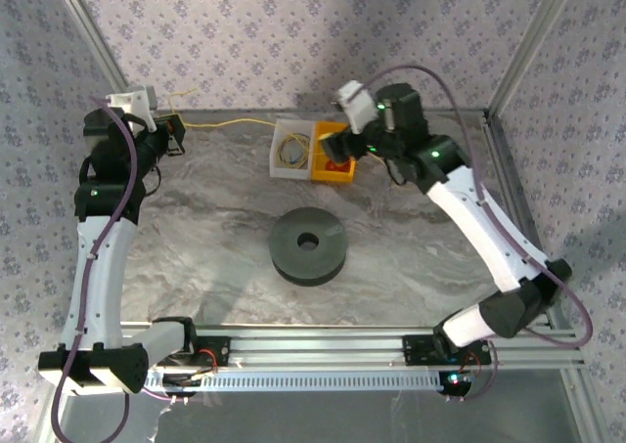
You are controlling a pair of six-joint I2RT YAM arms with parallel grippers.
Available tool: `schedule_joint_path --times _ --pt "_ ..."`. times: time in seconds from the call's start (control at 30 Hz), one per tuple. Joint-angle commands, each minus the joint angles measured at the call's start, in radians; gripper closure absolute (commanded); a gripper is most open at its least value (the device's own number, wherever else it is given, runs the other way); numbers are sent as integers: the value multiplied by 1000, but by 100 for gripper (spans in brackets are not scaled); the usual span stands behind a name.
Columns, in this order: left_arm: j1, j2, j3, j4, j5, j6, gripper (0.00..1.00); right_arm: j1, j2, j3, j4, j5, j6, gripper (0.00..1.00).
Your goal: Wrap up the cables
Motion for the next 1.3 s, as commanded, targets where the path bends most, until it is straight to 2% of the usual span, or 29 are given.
schedule_joint_path --times 0.0,0.2,0.3,0.43,0.53,0.63,0.73,0.9,1.13,1.17,1.27 --pt "-6 -8 11 13 -11 10 100 111 147 137 58 38 -118 14" --pt "-14 0 36 -24 -21 0 100 242 456 474 3 106 -269 21" --pt "-15 0 50 -47 -39 -2 100 270 589 638 -50 124 -315 22" --pt "-17 -7 54 -62 -45 4 100 281 700 764 -85 170 -341 24" --pt "-15 -11 59 -72 -50 8 100 282 725 773 -84 188 -355 32" --pt "-15 -11 67 -79 -51 11 100 281 732 764 -80 209 -364 46" --pt "-15 -12 73 -85 -50 10 100 276 729 745 -76 229 -373 64" --pt "-15 -11 91 -116 -71 19 100 257 708 705 -74 228 -372 100" --pt "-7 -11 103 -166 -135 54 100 251 686 659 -32 186 -411 100" --pt "-3 -11 103 -174 -142 59 95 250 684 654 -31 178 -422 100" --pt "3 -27 95 -196 -163 86 49 249 686 647 -28 164 -436 100"
